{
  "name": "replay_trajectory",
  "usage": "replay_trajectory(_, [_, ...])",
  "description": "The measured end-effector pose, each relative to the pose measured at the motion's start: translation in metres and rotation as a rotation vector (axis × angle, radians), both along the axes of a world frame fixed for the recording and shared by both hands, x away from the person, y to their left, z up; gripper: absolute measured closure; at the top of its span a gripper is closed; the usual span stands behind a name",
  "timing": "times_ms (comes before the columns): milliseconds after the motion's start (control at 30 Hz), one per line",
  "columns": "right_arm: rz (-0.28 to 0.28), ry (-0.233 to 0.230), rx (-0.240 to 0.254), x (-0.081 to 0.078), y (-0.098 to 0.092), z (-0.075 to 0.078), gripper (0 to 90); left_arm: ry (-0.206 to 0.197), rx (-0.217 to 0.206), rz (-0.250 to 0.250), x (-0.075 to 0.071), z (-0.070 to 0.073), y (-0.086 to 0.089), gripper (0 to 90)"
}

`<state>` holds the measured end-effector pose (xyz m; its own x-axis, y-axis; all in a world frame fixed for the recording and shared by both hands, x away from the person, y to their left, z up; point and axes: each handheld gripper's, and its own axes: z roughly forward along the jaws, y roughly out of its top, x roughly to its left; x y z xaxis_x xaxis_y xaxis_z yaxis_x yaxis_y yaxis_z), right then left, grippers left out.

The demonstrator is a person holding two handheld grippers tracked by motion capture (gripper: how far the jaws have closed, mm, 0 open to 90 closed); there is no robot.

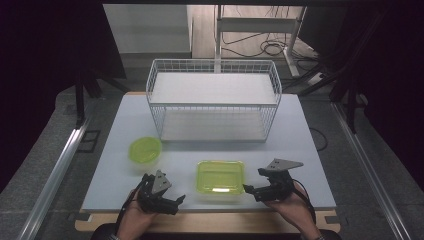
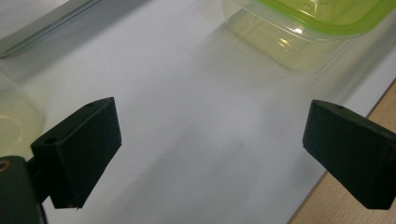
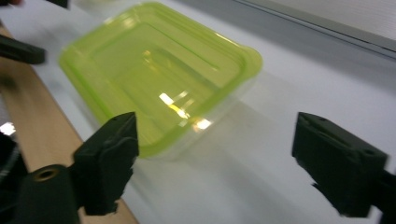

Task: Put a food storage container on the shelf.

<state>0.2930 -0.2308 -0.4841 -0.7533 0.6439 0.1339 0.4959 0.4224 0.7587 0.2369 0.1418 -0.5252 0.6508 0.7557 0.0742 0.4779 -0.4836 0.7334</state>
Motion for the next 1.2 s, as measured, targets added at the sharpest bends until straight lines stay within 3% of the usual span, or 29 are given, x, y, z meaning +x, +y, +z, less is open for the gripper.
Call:
replay_trajectory(233, [0.002, 0.047, 0.025, 0.011, 0.008, -0.001, 30.9, -0.001, 0.015, -0.011, -0.001, -0.001, -0.003, 4.8])
replay_trajectory(433, [-0.005, 0.095, 0.003, 0.023, 0.014, -0.008, 35.5, -0.002, 0.039, -0.026, -0.001, -0.002, -0.006, 4.9])
replay_trajectory(800, [-0.013, 0.203, 0.052, 0.035, 0.013, -0.015, 48.6, -0.009, 0.062, -0.041, -0.002, -0.003, -0.009, 4.9])
replay_trajectory(833, [-0.015, 0.236, 0.069, 0.036, 0.013, -0.016, 51.0, -0.008, 0.067, -0.045, -0.002, -0.003, -0.009, 4.9])
replay_trajectory(967, [-0.016, 0.293, 0.100, 0.039, 0.012, -0.016, 57.1, -0.010, 0.076, -0.050, -0.003, -0.003, -0.010, 4.9])
replay_trajectory(1100, [-0.026, 0.327, 0.120, 0.041, 0.011, -0.017, 59.7, -0.012, 0.078, -0.052, -0.003, -0.004, -0.011, 5.0])
replay_trajectory(1133, [-0.044, 0.371, 0.154, 0.043, 0.010, -0.019, 62.9, -0.014, 0.081, -0.052, -0.003, -0.004, -0.011, 5.0])
replay_trajectory(1200, [-0.048, 0.406, 0.177, 0.044, 0.009, -0.021, 65.6, -0.013, 0.086, -0.055, -0.003, -0.004, -0.011, 5.0])
